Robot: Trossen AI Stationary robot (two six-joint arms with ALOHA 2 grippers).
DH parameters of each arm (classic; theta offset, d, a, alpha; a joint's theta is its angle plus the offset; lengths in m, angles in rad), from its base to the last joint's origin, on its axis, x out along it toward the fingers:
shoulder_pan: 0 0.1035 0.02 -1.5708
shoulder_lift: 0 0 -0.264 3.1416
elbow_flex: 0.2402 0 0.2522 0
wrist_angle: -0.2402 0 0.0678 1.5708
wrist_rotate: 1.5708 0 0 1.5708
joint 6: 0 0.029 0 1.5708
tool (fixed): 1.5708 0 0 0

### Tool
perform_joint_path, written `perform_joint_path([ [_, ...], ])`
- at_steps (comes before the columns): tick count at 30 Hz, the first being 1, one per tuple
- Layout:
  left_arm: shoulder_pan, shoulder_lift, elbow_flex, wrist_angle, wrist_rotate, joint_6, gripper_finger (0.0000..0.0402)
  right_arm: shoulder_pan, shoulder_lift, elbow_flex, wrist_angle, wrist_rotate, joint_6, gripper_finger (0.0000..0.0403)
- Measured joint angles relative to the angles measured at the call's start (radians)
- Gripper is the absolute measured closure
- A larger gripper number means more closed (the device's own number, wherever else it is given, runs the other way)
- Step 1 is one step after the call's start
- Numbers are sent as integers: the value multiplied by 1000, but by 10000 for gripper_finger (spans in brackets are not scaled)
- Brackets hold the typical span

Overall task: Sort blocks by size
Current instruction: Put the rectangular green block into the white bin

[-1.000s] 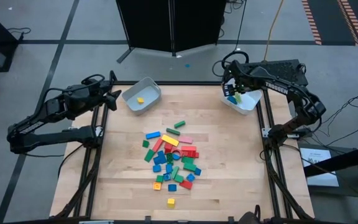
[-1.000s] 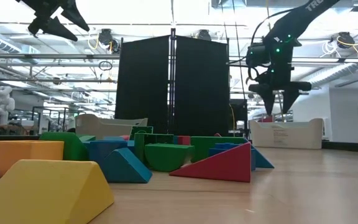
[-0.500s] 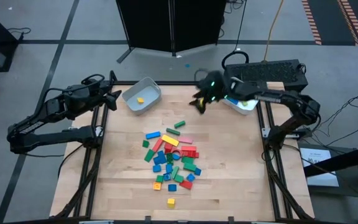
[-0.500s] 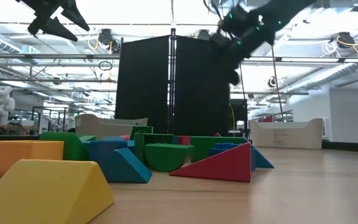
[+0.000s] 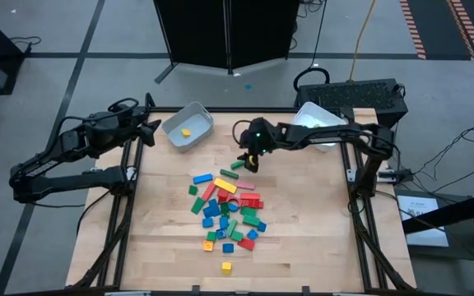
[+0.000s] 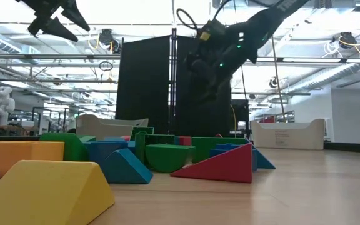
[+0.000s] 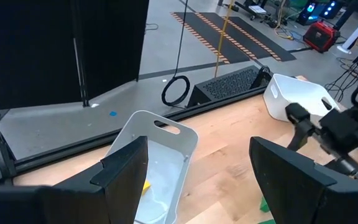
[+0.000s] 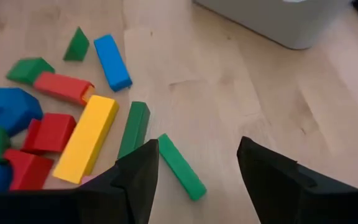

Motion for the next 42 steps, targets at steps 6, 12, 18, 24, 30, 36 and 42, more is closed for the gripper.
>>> perform_joint_path([
  [6,0,0,0,-5,0,0,120,21,108,123,-115,-3,-92,191],
  [12,0,0,0,-5,2,1,120,40,215,220,-294,5,-192,191],
  [18,0,0,0,-10,5,1,120,50,285,270,-366,172,-184,219],
  [24,0,0,0,-11,5,2,120,49,298,298,-418,202,-150,371],
  [30,0,0,0,-11,5,2,120,47,283,325,-463,208,-37,372],
  [36,0,0,0,-11,3,2,120,-10,134,345,-695,326,91,372],
  [42,0,0,0,-11,0,2,120,-169,-117,275,-1029,424,240,372],
])
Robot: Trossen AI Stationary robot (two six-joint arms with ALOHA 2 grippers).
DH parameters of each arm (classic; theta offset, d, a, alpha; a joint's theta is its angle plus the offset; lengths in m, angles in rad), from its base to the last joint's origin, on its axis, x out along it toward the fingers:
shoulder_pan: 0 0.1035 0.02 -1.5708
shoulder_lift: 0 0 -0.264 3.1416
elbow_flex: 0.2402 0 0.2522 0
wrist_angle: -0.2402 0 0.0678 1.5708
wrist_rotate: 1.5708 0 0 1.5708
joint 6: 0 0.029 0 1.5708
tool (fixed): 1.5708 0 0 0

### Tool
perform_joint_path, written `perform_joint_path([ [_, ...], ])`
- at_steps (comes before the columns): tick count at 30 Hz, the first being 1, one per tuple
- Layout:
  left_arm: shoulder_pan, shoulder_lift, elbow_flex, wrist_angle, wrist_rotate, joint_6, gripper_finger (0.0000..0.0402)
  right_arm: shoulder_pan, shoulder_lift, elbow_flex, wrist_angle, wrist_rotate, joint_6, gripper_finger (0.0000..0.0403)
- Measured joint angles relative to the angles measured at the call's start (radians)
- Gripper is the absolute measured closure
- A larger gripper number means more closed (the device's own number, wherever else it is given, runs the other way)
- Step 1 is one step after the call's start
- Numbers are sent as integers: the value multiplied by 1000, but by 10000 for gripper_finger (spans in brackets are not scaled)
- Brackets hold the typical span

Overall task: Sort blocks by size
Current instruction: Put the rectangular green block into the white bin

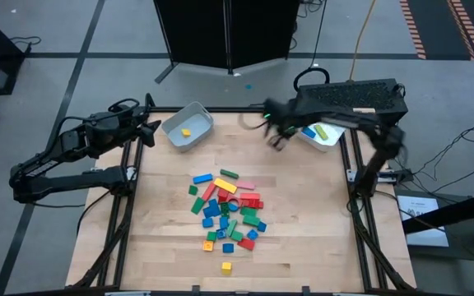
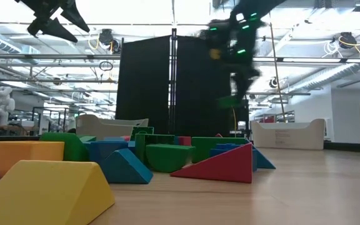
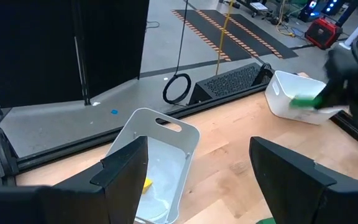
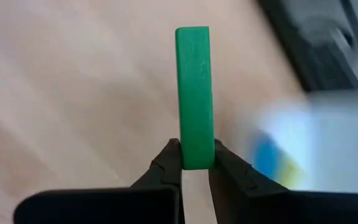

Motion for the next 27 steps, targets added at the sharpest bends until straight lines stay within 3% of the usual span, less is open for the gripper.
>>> perform_joint_path([
  [3,0,0,0,0,0,0,120,-96,-141,-108,-68,83,69,372],
  [7,0,0,0,0,-1,0,120,-194,-293,-272,6,66,106,372],
  [13,0,0,0,1,-25,0,120,-264,-349,-408,87,65,139,366],
  [21,0,0,0,2,-26,-1,120,-295,-320,-421,124,61,153,208],
  [24,0,0,0,2,-25,-2,120,-295,-321,-394,151,-31,186,178],
  [27,0,0,0,2,-25,-2,120,-257,-327,-338,230,-181,223,173],
])
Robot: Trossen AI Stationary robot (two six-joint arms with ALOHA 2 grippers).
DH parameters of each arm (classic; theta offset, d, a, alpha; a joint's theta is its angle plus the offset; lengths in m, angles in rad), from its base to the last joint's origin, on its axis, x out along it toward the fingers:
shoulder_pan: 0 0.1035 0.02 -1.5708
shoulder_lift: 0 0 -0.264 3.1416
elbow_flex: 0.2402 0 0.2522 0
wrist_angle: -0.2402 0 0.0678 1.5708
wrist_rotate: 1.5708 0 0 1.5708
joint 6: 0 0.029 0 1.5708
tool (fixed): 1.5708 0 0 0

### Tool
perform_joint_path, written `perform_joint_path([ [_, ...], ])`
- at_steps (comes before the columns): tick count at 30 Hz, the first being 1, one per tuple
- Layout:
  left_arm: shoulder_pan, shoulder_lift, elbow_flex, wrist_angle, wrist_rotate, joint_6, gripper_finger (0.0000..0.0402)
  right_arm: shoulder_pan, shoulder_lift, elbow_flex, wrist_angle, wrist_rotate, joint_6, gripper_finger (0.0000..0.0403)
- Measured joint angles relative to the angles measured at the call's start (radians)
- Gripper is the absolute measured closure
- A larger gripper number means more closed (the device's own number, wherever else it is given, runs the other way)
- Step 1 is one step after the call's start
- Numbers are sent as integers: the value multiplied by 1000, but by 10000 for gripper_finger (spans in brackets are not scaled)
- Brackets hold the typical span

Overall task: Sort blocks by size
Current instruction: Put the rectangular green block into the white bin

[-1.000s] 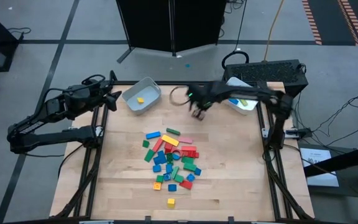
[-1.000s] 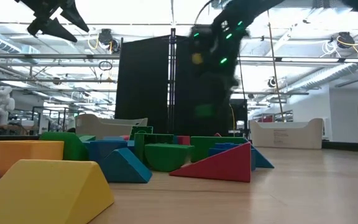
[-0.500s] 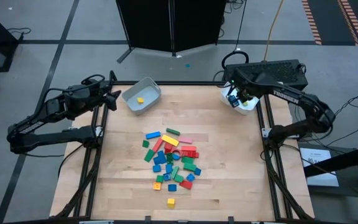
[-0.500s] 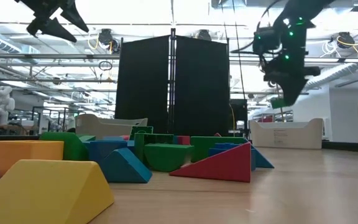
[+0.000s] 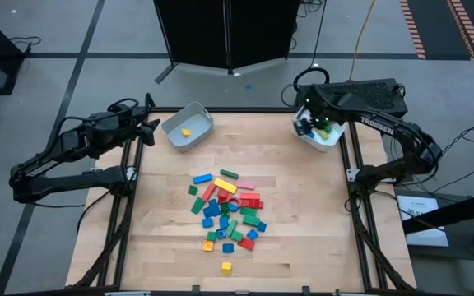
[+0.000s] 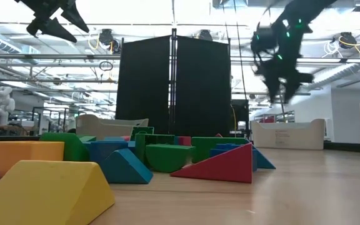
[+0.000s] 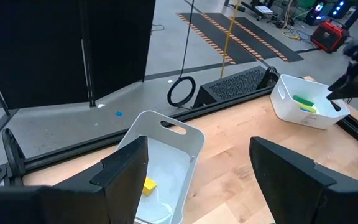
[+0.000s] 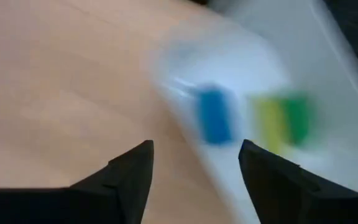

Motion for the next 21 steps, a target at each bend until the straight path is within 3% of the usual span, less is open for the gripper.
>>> perform_joint_path([
  [5,0,0,0,0,0,0,120,179,15,49,395,-218,24,190],
  [10,0,0,0,0,0,0,120,415,125,50,729,-192,-86,206],
  [15,0,0,0,-1,1,0,120,556,317,69,830,-136,-163,213],
  [21,0,0,0,-2,6,1,120,606,541,236,788,-117,-200,205],
])
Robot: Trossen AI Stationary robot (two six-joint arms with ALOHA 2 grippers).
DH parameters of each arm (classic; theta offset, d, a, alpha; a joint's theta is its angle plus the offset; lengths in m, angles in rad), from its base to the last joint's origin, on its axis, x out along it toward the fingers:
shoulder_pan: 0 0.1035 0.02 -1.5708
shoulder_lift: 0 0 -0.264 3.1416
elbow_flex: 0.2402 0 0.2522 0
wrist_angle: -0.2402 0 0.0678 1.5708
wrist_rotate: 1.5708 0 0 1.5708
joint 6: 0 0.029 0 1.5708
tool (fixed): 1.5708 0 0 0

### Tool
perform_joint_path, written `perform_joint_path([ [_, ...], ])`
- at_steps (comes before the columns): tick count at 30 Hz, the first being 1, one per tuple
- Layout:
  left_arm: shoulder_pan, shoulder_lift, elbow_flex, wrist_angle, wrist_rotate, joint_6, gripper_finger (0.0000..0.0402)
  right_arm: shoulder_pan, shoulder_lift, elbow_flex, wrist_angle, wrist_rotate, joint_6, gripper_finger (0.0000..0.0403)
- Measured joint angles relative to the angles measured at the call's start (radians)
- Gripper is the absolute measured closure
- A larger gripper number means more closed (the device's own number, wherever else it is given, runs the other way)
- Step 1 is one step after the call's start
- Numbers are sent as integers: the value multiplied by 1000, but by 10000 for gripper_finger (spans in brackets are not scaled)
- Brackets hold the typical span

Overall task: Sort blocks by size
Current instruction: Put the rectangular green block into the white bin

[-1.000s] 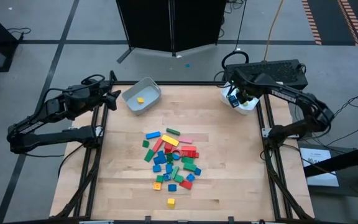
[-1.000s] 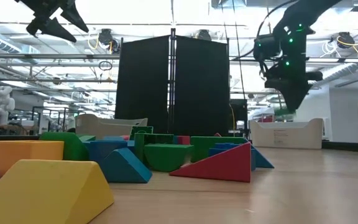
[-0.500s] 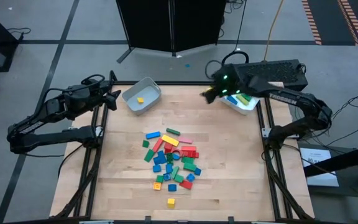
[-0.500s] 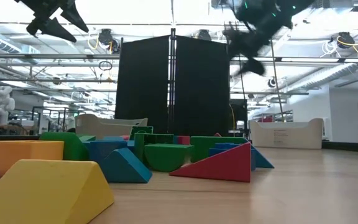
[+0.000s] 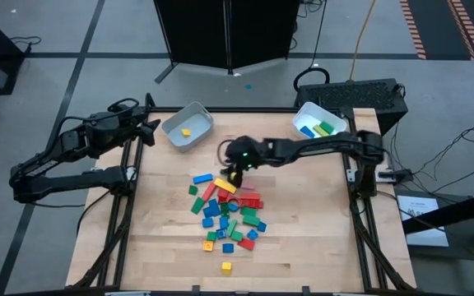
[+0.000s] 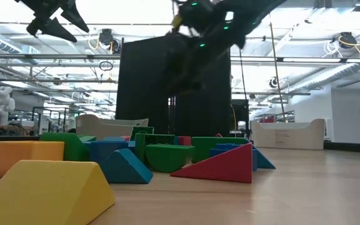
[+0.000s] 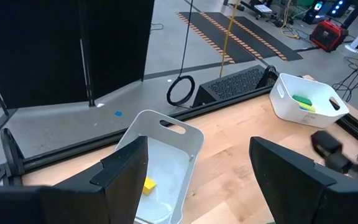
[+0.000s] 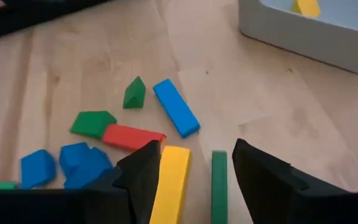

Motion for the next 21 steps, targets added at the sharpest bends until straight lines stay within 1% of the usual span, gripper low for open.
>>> perform_joint_path([
  [3,0,0,0,-1,2,0,120,7,78,99,-96,53,-49,194],
  [7,0,0,0,-2,17,1,120,6,149,188,-202,59,-65,178],
  [13,0,0,0,-24,25,1,120,4,194,199,-306,61,-63,179],
  [17,0,0,0,-36,25,2,120,4,208,199,-313,59,-70,188],
  [21,0,0,0,-37,25,2,120,-5,236,199,-317,82,-83,190],
])
